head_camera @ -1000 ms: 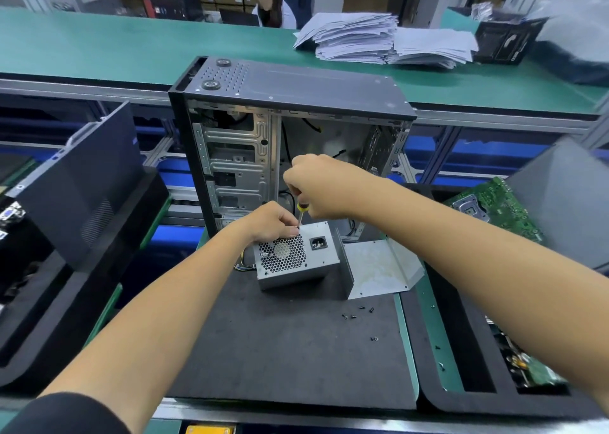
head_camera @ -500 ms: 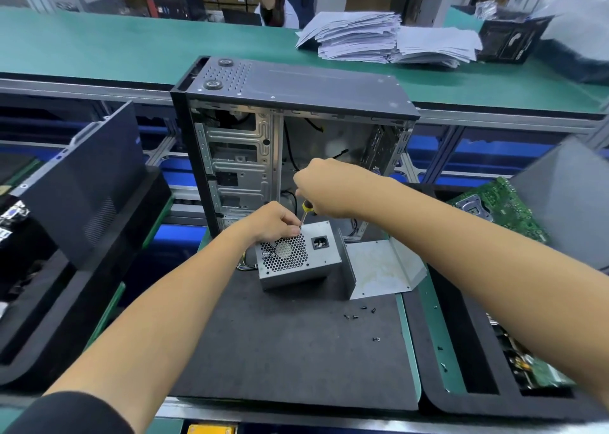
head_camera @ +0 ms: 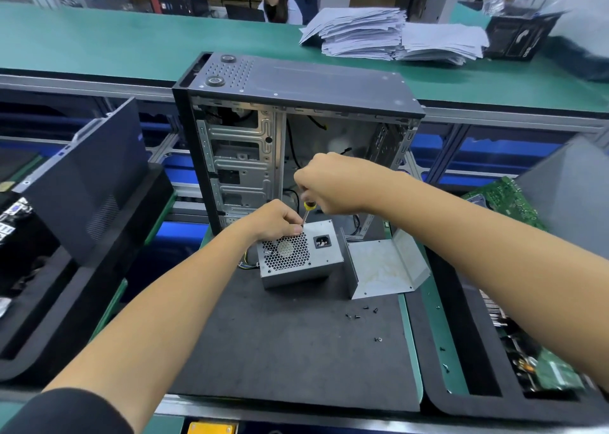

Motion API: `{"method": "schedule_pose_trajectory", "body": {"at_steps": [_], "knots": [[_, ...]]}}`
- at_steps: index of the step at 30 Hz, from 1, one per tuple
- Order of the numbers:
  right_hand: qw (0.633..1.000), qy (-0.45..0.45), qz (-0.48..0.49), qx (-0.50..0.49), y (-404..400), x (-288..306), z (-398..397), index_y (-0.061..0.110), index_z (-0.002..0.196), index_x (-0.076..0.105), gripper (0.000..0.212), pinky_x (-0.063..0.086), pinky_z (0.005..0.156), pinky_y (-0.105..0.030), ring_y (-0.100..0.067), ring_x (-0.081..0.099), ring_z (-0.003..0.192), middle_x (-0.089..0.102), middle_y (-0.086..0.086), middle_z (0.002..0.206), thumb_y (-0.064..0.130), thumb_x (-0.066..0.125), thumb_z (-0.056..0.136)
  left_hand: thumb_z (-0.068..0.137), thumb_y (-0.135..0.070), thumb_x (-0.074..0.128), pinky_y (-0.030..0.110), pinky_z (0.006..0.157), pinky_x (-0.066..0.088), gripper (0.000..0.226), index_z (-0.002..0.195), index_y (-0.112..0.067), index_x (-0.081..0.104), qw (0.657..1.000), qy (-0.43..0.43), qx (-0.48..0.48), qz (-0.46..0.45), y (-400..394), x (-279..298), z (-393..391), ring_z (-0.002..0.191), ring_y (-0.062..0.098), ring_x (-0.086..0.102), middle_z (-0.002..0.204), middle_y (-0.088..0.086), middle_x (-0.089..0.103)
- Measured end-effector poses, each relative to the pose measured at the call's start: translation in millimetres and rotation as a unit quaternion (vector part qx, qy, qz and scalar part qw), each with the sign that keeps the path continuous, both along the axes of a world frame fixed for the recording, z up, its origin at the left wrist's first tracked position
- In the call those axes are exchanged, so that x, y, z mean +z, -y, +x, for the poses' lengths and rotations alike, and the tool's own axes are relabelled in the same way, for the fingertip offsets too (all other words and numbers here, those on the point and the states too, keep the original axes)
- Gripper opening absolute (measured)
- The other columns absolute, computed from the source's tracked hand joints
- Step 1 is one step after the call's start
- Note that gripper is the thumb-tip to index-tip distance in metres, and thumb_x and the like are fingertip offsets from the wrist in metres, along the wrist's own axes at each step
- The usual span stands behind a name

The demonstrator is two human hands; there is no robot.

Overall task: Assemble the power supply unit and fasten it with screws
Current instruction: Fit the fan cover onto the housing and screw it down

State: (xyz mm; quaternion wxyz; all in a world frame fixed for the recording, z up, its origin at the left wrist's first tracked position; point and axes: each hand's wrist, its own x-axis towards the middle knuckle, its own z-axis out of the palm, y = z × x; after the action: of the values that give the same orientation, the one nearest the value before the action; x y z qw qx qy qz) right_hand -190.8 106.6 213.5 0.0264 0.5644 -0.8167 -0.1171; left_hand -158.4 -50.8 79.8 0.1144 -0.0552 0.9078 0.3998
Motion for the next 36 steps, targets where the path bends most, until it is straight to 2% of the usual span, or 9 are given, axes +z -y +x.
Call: {"method": "schedule_pose_trajectory", "body": {"at_steps": [4, 7, 10, 14, 19, 24, 28, 31, 36], "knots": [[0.996, -0.055, -0.034, -0.058, 5.3, -10.3, 8.4, 0.013, 0.096, 0.056, 0.023, 0.03, 0.054, -0.03, -0.025, 0.041, 0.062, 0.055, -0.007, 0.083, 0.027, 0.039, 0.102, 0.09, -0.015, 0.066, 0.021, 0.067, 0.041, 0.02, 0.076, -0.028, 0.071, 1.0, 0.002, 0.0, -0.005, 1.3, 0.0, -2.0, 0.072, 0.006, 0.054, 0.075, -0.011, 0.065], [0.996, 0.044, -0.03, -0.076, 6.0, -4.8, 6.0, 0.015, 0.095, 0.041, 0.014, 0.031, 0.056, -0.032, -0.023, 0.043, 0.065, 0.046, -0.006, 0.093, 0.028, 0.045, 0.1, 0.09, -0.015, 0.067, 0.024, 0.073, 0.041, 0.016, 0.079, -0.026, 0.072, 1.0, 0.005, 0.003, 0.006, 2.3, -2.3, -3.0, 0.075, 0.006, 0.055, 0.078, -0.011, 0.066], [0.994, 0.101, 0.007, -0.036, 5.0, 3.4, 5.2, 0.016, 0.091, 0.037, 0.026, 0.026, 0.05, -0.027, -0.018, 0.043, 0.064, 0.036, -0.003, 0.1, 0.008, 0.061, 0.084, 0.089, -0.016, 0.068, 0.024, 0.078, 0.04, 0.013, 0.082, -0.025, 0.075, 1.0, 0.005, 0.008, 0.013, 2.1, -2.2, -2.3, 0.077, 0.004, 0.057, 0.079, -0.014, 0.068], [1.0, 0.016, -0.016, -0.014, 9.7, -1.2, 11.2, 0.017, 0.09, 0.048, 0.017, 0.031, 0.065, -0.027, -0.019, 0.04, 0.076, 0.043, -0.001, 0.091, 0.01, 0.061, 0.082, 0.089, -0.015, 0.068, 0.025, 0.076, 0.043, 0.017, 0.075, -0.022, 0.074, 1.0, -0.004, 0.002, 0.005, 2.8, -3.4, -1.8, 0.077, 0.006, 0.058, 0.088, -0.004, 0.073], [0.995, 0.028, -0.075, -0.061, 16.7, -11.1, 18.9, 0.016, 0.089, 0.048, 0.015, 0.033, 0.057, -0.032, -0.024, 0.042, 0.069, 0.034, 0.0, 0.073, 0.028, 0.057, 0.092, 0.09, -0.016, 0.066, 0.007, 0.059, 0.04, 0.021, 0.071, -0.022, 0.067, 1.0, -0.006, -0.002, -0.009, 3.0, -3.4, -1.2, 0.071, 0.006, 0.051, 0.08, -0.01, 0.06], [0.973, -0.017, -0.127, -0.191, 18.6, -15.3, 15.5, 0.012, 0.098, 0.058, 0.013, 0.034, 0.058, -0.035, -0.029, 0.051, 0.071, 0.049, -0.006, 0.079, 0.019, 0.046, 0.098, 0.091, -0.016, 0.066, 0.029, 0.074, 0.049, 0.011, 0.088, -0.019, 0.076, 1.0, 0.01, 0.006, 0.014, 1.1, -2.4, -0.3, 0.082, 0.014, 0.057, 0.093, 0.001, 0.072], [0.99, 0.047, -0.035, -0.125, 10.5, -3.2, 9.5, 0.007, 0.109, 0.046, 0.024, 0.032, 0.054, -0.034, -0.023, 0.044, 0.063, 0.042, -0.009, 0.096, 0.028, 0.051, 0.098, 0.092, -0.018, 0.065, 0.022, 0.068, 0.046, 0.011, 0.092, -0.02, 0.076, 1.0, 0.01, 0.005, 0.003, 1.8, -0.8, -0.3, 0.078, 0.012, 0.056, 0.085, -0.001, 0.069], [0.999, 0.014, 0.011, -0.042, 7.5, 3.2, 8.6, 0.012, 0.095, 0.042, 0.017, 0.022, 0.048, -0.027, -0.016, 0.034, 0.054, 0.04, -0.008, 0.102, 0.009, 0.057, 0.089, 0.091, -0.016, 0.065, 0.024, 0.073, 0.045, 0.011, 0.092, -0.018, 0.076, 1.0, 0.008, 0.0, 0.001, 2.3, -1.9, -0.6, 0.076, 0.011, 0.055, 0.082, -0.001, 0.068], [0.999, -0.054, 0.002, 0.006, 9.3, 0.0, 14.1, 0.008, 0.097, 0.059, 0.011, 0.032, 0.059, -0.032, -0.024, 0.04, 0.066, 0.06, -0.012, 0.098, 0.014, 0.06, 0.087, 0.091, -0.014, 0.065, 0.018, 0.065, 0.044, 0.027, 0.071, -0.03, 0.072, 1.0, 0.001, -0.008, -0.004, 2.5, -0.3, -1.3, 0.071, 0.008, 0.054, 0.072, -0.012, 0.066]]}}
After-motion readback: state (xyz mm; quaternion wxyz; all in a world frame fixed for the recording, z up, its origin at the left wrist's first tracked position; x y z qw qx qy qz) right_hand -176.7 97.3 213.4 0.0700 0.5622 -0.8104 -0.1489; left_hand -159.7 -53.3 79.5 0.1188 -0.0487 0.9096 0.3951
